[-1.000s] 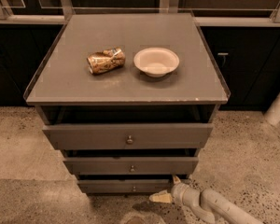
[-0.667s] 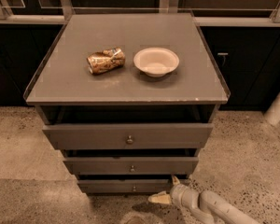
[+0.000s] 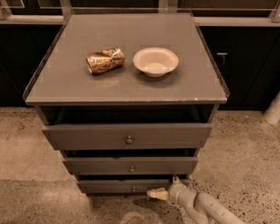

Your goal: Open bottom drawer

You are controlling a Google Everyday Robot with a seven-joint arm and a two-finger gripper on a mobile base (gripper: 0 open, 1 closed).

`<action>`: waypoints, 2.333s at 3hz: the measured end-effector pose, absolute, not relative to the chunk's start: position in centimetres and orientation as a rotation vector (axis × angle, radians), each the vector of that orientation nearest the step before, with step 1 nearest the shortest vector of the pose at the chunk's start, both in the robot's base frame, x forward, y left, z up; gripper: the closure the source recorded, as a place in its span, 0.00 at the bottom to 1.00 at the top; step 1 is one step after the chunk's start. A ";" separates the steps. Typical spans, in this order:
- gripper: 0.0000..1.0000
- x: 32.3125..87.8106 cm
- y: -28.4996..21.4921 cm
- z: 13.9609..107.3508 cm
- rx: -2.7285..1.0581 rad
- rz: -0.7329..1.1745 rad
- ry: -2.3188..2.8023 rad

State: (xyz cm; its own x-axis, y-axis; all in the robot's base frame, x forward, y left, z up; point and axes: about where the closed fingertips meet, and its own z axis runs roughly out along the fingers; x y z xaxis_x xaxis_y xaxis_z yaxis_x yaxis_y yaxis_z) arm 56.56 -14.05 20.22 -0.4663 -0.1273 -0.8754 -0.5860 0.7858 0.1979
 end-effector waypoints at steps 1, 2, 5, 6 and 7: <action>0.00 57.0 -14.3 20.0 -0.520 0.587 2.014; 0.00 57.5 -14.1 20.0 -0.520 0.571 2.010; 0.00 58.8 -15.4 19.5 -0.499 0.483 1.999; 0.00 58.8 -15.1 19.5 -0.519 0.483 1.998; 0.00 58.3 -11.7 20.9 -0.787 0.546 1.962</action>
Offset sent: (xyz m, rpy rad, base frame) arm 0.0548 -0.0461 -0.0462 -0.0848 -0.0638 -0.1738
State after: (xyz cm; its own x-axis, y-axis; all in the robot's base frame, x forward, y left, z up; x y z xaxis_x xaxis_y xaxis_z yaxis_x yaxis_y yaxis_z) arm 58.33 -11.67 20.94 -0.3705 -0.3062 -0.8769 -0.7148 0.6968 0.0588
